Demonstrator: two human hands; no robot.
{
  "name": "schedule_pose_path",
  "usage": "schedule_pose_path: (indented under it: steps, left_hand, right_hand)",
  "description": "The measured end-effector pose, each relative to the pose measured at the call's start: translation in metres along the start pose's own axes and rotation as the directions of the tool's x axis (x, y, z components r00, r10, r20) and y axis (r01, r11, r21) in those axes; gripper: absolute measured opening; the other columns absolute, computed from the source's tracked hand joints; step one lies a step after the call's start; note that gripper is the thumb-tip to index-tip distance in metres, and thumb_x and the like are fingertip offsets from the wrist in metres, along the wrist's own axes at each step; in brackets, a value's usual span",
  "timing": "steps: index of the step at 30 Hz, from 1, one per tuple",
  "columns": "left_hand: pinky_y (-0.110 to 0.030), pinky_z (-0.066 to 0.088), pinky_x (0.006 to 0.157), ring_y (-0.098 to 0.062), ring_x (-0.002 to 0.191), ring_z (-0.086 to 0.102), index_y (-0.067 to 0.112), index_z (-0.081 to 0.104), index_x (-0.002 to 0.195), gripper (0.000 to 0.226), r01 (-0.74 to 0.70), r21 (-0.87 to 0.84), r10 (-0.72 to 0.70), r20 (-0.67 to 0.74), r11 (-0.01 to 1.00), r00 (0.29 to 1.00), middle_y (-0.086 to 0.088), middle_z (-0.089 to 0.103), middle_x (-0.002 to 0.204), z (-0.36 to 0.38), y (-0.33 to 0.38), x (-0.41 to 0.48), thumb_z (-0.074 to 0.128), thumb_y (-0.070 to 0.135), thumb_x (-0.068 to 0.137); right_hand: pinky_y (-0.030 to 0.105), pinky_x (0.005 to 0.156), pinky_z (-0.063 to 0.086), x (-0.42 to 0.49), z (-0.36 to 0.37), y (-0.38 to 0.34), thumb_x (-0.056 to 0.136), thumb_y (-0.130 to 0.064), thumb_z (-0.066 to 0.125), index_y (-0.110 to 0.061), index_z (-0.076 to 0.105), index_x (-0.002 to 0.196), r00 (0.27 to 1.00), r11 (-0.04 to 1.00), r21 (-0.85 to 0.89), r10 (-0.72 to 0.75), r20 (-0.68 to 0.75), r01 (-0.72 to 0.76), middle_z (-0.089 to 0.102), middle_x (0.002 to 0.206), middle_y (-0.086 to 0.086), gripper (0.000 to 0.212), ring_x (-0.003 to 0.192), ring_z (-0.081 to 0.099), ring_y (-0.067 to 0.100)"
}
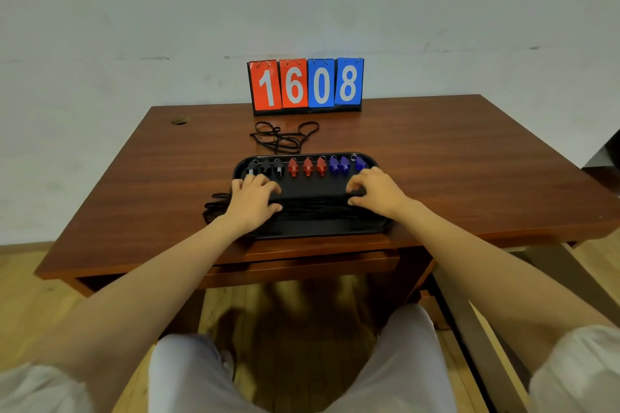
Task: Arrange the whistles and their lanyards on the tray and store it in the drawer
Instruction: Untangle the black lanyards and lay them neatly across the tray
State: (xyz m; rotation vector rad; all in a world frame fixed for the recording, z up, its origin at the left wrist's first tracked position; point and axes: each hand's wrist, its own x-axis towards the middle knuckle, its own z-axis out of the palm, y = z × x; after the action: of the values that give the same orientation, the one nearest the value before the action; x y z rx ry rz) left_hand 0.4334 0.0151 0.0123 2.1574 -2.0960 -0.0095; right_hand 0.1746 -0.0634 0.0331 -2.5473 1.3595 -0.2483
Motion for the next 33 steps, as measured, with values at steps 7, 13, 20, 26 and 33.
schedule_pose_path:
  steps: [7, 13, 20, 26, 33]
  left_hand:
    - [-0.042, 0.026, 0.102, -0.028, 0.124, 0.039, 0.021, 0.057, 0.121, 0.034, 0.043, -0.019, -0.044, -0.054, 0.999, 0.998, -0.005, 0.050, 0.127, -0.022, 0.014, 0.062, 0.055, 0.036, 0.091]
    - [-0.042, 0.032, 0.101, -0.029, 0.121, 0.043, 0.016, 0.058, 0.121, 0.030, 0.131, -0.035, -0.133, -0.031, 0.991, 0.991, -0.009, 0.051, 0.127, -0.033, -0.011, 0.123, 0.049, 0.022, 0.093]
    - [-0.044, 0.043, 0.096, -0.036, 0.113, 0.052, 0.010, 0.060, 0.114, 0.030, 0.399, -0.197, -0.384, 0.111, 0.896, 0.917, -0.014, 0.056, 0.122, -0.014, -0.073, 0.185, 0.043, 0.019, 0.092]
    - [-0.043, 0.047, 0.093, -0.035, 0.108, 0.056, 0.008, 0.059, 0.111, 0.041, 0.497, -0.257, -0.458, 0.200, 0.829, 0.866, -0.014, 0.062, 0.117, 0.013, -0.099, 0.226, 0.047, 0.043, 0.093]
    - [-0.045, 0.039, 0.099, -0.035, 0.120, 0.049, 0.004, 0.051, 0.123, 0.054, 0.560, -0.175, -0.540, 0.152, 0.810, 0.828, -0.016, 0.054, 0.127, 0.036, -0.100, 0.246, 0.052, 0.047, 0.090]
  right_hand:
    - [0.041, 0.094, 0.047, 0.075, -0.016, -0.026, 0.089, -0.025, 0.062, -0.014, 0.063, 0.113, 1.000, 0.999, 0.019, -0.026, -0.017, 0.026, 0.059, 0.114, 0.009, 0.027, 0.109, 0.051, 0.026]
    - [0.033, 0.089, 0.049, 0.154, -0.020, -0.030, 0.092, -0.019, 0.055, -0.011, 0.064, 0.112, 1.000, 0.994, 0.106, 0.002, -0.021, 0.000, 0.064, 0.115, 0.007, 0.023, 0.103, 0.060, 0.021]
    - [0.036, 0.091, 0.049, 0.240, 0.004, -0.035, 0.096, -0.011, 0.045, -0.013, 0.063, 0.114, 0.999, 0.987, 0.159, -0.003, 0.040, -0.003, 0.061, 0.121, 0.007, 0.025, 0.108, 0.058, 0.023]
    - [0.040, 0.096, 0.046, 0.288, 0.035, -0.031, 0.097, -0.018, 0.047, -0.016, 0.058, 0.123, 0.981, 0.991, 0.129, 0.006, 0.196, -0.032, 0.052, 0.127, 0.010, 0.029, 0.115, 0.051, 0.028]
    - [0.046, 0.098, 0.044, 0.304, 0.063, -0.009, 0.094, -0.026, 0.053, -0.014, 0.052, 0.129, 0.988, 0.997, 0.043, 0.055, 0.144, -0.062, 0.046, 0.130, 0.013, 0.037, 0.124, 0.040, 0.032]
